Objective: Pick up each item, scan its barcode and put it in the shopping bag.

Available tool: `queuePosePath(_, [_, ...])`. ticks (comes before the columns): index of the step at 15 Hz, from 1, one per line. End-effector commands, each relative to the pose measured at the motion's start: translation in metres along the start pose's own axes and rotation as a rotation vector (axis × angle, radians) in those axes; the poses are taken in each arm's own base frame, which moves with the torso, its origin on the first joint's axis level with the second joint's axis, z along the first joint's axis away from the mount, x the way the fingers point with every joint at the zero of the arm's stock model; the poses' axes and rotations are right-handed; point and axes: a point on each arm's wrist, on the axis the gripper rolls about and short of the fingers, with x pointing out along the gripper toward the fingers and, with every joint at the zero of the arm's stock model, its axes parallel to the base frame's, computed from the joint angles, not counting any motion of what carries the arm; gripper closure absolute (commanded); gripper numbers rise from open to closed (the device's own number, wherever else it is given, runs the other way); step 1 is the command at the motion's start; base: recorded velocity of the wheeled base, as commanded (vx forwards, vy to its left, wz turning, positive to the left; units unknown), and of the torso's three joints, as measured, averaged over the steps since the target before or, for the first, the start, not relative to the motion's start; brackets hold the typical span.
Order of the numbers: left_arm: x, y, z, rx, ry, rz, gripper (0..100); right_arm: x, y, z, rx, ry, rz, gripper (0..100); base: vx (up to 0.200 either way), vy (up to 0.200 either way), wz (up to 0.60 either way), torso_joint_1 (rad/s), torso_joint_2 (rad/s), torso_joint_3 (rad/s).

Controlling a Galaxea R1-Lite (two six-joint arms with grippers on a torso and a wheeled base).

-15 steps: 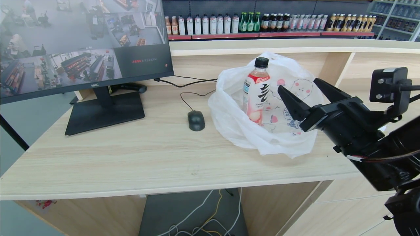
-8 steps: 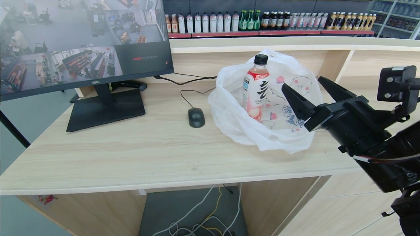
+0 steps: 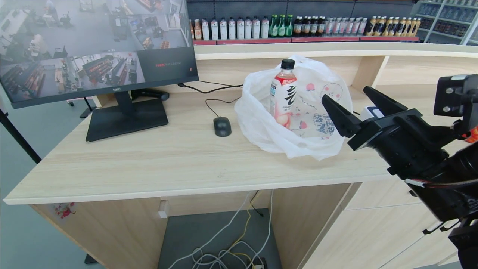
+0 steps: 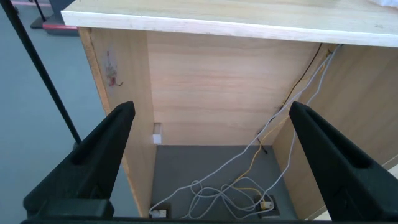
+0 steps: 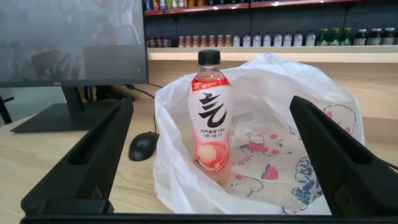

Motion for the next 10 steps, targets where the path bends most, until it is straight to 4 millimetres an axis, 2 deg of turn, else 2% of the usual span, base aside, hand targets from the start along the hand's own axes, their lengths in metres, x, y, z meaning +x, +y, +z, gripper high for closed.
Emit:
queuePosePath(1, [0.0000,0.0000,0.0000,-0.002,0.000,0.000,0,0.0003,-0.0001,-0.0007,-0.001,0.001,0.000,0,0.000,-0.200,0.00,-0.012,0.00,0.002])
queuePosePath(10, [0.0000,0.0000,-0.0002,-0.003,0.001,0.000,0,0.0018,0.0007,-0.0054,-0.003,0.015,0.002,0,0.000,-0.200,0.00,0.003,0.00,0.002])
